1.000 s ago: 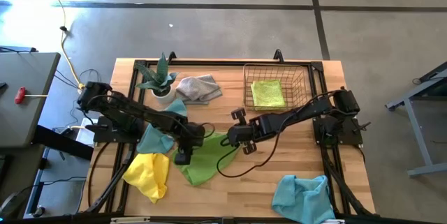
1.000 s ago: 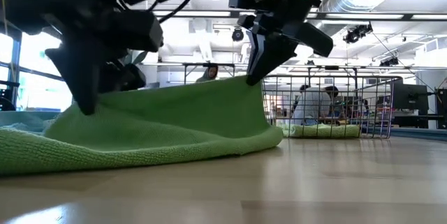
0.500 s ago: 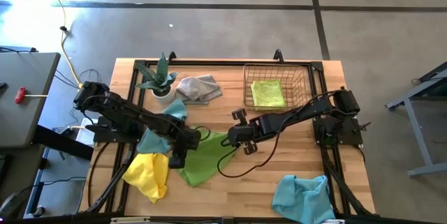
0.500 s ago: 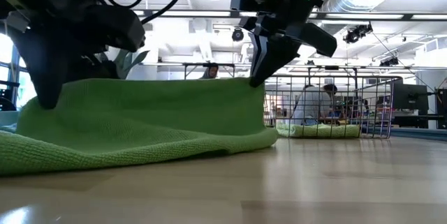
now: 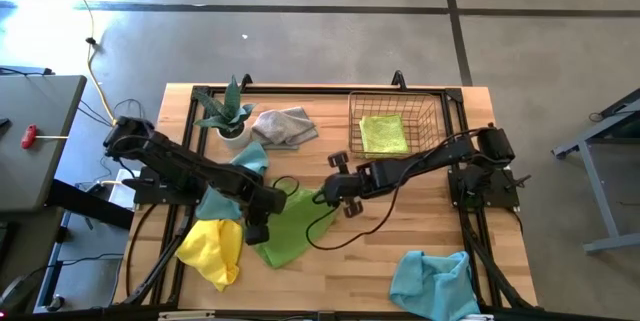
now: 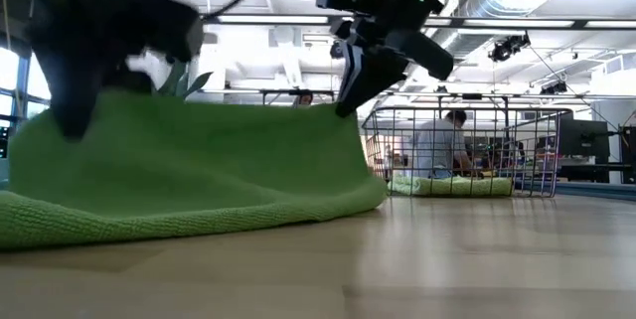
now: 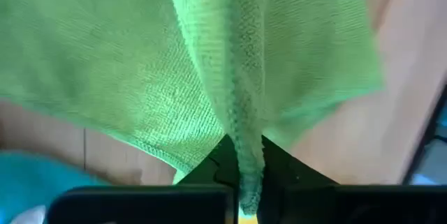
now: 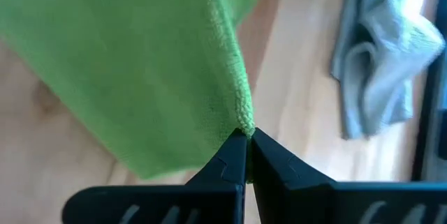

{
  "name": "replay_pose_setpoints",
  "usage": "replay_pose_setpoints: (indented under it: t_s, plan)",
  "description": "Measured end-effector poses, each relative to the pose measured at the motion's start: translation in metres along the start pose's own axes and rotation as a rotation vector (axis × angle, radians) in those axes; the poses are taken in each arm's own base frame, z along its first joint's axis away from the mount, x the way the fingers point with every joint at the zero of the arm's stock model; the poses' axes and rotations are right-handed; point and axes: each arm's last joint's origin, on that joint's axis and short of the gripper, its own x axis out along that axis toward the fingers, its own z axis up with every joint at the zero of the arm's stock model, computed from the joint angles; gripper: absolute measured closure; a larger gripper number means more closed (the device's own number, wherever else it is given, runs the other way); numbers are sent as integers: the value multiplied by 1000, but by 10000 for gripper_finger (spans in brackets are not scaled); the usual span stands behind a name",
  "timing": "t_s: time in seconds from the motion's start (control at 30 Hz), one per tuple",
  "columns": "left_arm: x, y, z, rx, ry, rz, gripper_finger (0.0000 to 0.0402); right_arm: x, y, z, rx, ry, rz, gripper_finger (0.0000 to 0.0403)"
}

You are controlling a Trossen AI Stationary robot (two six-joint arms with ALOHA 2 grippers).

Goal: Fold microfiber towels
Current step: Fold the green microfiber towel

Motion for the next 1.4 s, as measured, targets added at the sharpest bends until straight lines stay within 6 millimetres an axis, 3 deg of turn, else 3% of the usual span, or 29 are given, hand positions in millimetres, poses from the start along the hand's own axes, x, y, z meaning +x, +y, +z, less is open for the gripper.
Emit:
replay_pose_setpoints:
  t_s: [0.13,0.37,0.53,0.67,0.9,1.13,1.4]
  plan:
    - [-32,-18,8,17,-14,22,398,-20,-3,-1,-13,1,-64,403]
    - [-101,-49,19,131,-100,44,398,-82,-8,-5,82,-77,-169,403]
    - [-119,-54,24,167,-216,138,400,-104,-5,-5,194,-152,-160,403]
    - [-106,-55,31,183,-198,189,401,-101,8,-1,205,-150,-108,403]
    - [-67,-81,49,309,-123,-54,401,-109,35,3,373,-179,111,403]
    - [-31,-82,62,426,-133,158,389,-117,54,-2,633,-100,160,403]
    - [3,-78,70,517,-54,275,337,-115,51,-3,691,-86,163,403]
